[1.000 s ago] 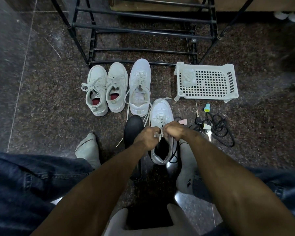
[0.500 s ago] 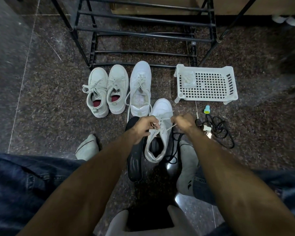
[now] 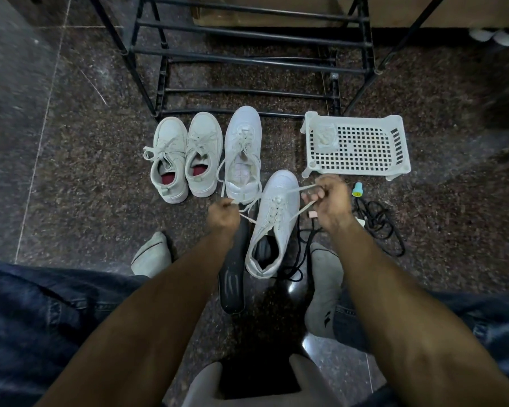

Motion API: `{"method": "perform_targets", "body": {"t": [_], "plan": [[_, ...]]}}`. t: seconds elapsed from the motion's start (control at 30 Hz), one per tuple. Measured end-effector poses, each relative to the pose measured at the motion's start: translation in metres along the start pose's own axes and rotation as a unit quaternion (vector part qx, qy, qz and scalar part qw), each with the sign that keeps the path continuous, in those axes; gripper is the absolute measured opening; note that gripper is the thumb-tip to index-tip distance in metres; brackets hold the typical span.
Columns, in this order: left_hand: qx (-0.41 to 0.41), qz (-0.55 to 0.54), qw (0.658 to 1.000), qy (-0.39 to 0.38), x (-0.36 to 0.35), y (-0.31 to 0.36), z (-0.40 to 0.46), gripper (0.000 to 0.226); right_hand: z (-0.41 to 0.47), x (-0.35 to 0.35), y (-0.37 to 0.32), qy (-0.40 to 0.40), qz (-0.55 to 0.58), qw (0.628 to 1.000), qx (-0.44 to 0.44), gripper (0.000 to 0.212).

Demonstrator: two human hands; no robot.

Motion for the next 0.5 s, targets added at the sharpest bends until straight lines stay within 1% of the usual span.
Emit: {"method": "perform_targets", "body": {"t": [0.07,0.1,0.17,0.23,0.3,0.37,0.43,0.5], "plan": [[0.05,-0.055,0.997,0.019,0.003,0.0,-0.004,0.01,-0.002,0.001,-0.013,0.027,0.032,0.999,0.019,0.024],[0.081,-0.087,0.993,0.012,0.001,0.0,-0.007,0.012,-0.002,0.001,-0.018,0.035,0.053,0.998,0.021,0.028],[0.144,-0.163,0.975,-0.034,-0.009,0.002,-0.016,0.016,-0.003,0.001,-0.023,0.046,0.099,0.994,0.023,0.033],[0.162,-0.213,0.961,-0.072,-0.015,0.009,-0.022,0.016,-0.004,0.001,-0.026,0.061,0.117,0.991,0.026,0.035],[0.153,-0.238,0.955,-0.093,-0.017,0.016,-0.027,0.018,-0.005,0.004,-0.028,0.079,0.12,0.989,0.03,0.038],[0.111,-0.239,0.961,-0.09,-0.016,0.027,-0.027,0.034,-0.004,0.007,-0.033,0.1,0.125,0.986,0.038,0.041],[0.064,-0.245,0.963,-0.09,-0.013,0.043,-0.027,0.045,-0.001,0.013,-0.041,0.126,0.131,0.982,0.048,0.043],[0.045,-0.265,0.96,-0.083,-0.007,0.055,-0.022,0.046,0.0,0.018,-0.055,0.145,0.147,0.976,0.063,0.042]]}}
Point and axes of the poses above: each hand's wrist, its own z-axis towards the middle knuckle, its own x-axis out of the back of the hand, y = z × x, the point moved 8 cm from there along z, towards the middle knuckle, and after that the axes turned 12 degrees about y, right-handed, at the moved point
